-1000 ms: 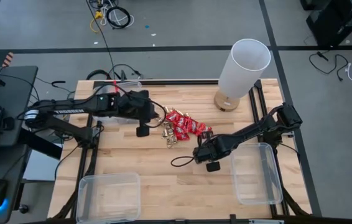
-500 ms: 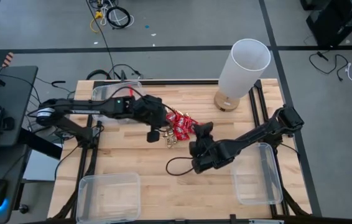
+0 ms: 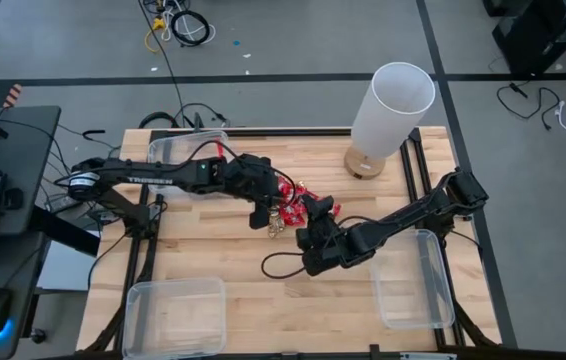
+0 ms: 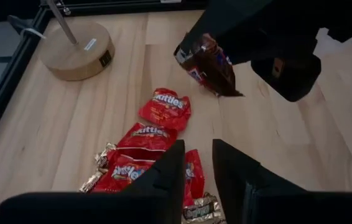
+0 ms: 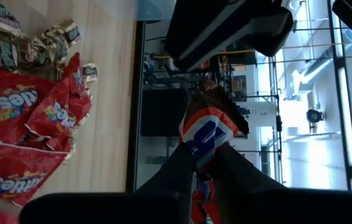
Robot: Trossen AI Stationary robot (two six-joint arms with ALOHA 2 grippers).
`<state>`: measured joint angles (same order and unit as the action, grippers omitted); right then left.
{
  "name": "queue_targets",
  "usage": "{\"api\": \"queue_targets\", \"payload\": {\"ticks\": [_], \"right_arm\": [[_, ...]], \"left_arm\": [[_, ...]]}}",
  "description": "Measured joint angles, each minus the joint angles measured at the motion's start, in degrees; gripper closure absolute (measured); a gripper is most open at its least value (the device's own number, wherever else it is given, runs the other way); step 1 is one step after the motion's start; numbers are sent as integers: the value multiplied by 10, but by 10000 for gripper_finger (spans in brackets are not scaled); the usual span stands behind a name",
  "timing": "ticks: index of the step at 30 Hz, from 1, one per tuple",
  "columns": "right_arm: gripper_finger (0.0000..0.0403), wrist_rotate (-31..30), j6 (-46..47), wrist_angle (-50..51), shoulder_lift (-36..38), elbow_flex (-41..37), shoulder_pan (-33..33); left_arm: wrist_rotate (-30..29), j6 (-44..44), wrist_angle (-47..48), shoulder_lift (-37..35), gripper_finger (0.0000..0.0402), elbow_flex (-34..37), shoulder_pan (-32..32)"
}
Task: Sort candy
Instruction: Put the brown chocolate into the top left transparent bin
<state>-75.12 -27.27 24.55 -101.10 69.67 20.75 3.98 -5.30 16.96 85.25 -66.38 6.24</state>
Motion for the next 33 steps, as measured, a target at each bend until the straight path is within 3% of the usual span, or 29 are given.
{"api": "queue_targets", "payload": {"ticks": [10, 18, 33], "right_arm": [[364, 28, -12, -47, 0, 0, 0], [368, 16, -70, -60, 0, 0, -6], [375, 7, -104, -69, 0, 0, -22]], "left_arm": [[2, -1, -28, 0, 272, 0, 0], [87, 34, -21, -1, 268, 0, 0], [42, 78, -53, -1, 268, 0, 0]]}}
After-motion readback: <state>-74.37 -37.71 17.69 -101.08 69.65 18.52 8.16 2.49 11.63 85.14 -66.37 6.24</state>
